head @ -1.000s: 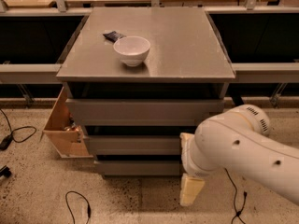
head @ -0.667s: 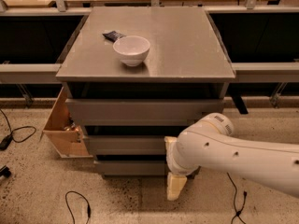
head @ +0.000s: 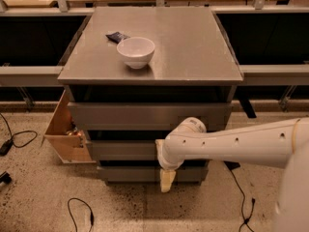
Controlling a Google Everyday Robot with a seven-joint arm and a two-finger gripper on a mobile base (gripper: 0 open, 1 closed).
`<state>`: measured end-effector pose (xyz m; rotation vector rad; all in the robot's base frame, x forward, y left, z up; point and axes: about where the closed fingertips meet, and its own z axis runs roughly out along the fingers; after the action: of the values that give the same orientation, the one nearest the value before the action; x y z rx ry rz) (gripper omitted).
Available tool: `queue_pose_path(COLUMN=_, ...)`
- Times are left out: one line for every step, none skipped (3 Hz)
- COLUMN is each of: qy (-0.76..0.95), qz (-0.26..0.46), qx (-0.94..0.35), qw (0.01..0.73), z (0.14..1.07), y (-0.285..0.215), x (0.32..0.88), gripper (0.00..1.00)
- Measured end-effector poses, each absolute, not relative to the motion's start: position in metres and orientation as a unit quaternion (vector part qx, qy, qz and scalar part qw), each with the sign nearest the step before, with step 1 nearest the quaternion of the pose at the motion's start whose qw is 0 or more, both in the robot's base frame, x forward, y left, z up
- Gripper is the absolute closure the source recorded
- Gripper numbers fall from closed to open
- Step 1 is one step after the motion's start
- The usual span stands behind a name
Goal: Open middle drawer
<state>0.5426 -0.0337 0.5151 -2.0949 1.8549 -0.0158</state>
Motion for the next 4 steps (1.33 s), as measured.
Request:
queue_pose_path(qy=0.663, qz=-0.016, qx=-0.732, qw=0.157, z=0.488, y=-0.029, x=0.581, gripper=0.0)
queue_pose_path(qy=0.694, qz=-0.037, qx=-0.704, qw=0.145, z=0.474, y=-0.039, x=0.616, gripper=0.0)
queue_pose_path(qy=0.73, qz=-0.052, qx=-0.668, qw=0.139, z=0.464, y=-0.054, x=0.636, gripper=0.0)
queue_pose_path(qy=0.735, qz=-0.053, qx=-0.662, qw=0.137, z=0.457, y=-0.056, x=0.637, gripper=0.0)
